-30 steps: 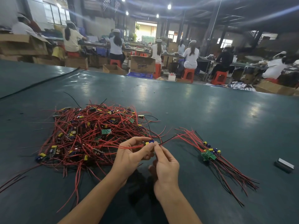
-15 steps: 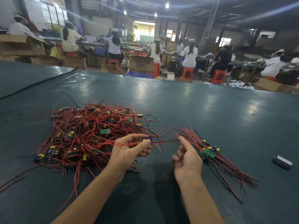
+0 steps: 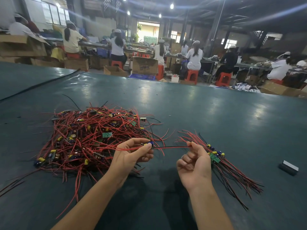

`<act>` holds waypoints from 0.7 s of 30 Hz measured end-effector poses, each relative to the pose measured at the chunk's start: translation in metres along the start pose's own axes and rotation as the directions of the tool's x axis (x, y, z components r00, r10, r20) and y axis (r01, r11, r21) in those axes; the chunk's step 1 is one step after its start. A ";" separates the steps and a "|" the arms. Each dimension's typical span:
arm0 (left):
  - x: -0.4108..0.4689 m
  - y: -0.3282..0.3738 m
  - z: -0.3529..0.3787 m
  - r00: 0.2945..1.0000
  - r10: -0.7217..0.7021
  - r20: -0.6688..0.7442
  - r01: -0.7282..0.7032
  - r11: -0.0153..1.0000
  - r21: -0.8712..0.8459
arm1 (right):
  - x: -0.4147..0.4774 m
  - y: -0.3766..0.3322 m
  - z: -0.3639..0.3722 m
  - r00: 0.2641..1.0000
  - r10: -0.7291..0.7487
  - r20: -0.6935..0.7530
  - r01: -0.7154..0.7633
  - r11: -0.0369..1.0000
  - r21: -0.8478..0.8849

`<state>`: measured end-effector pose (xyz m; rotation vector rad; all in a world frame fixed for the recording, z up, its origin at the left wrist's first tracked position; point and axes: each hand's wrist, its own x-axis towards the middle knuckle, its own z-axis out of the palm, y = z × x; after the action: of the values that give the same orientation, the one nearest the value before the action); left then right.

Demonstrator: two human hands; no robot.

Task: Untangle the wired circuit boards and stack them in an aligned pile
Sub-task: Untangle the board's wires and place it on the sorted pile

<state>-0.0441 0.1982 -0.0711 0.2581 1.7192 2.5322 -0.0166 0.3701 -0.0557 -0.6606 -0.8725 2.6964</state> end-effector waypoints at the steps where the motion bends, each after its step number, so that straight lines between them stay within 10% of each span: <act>1: -0.001 0.000 0.001 1.000 -0.008 0.004 0.008 1.000 -0.016 | 0.000 0.000 0.000 1.000 -0.009 -0.001 0.009 1.000 -0.007; 21: -0.002 0.001 0.003 0.995 -0.095 0.016 0.096 0.973 -0.209 | -0.010 0.023 0.009 0.993 -0.103 -0.049 0.088 0.965 -0.246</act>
<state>-0.0416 0.2005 -0.0692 0.1654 1.4099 2.6106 -0.0139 0.3436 -0.0593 -0.7266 -1.1995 2.4926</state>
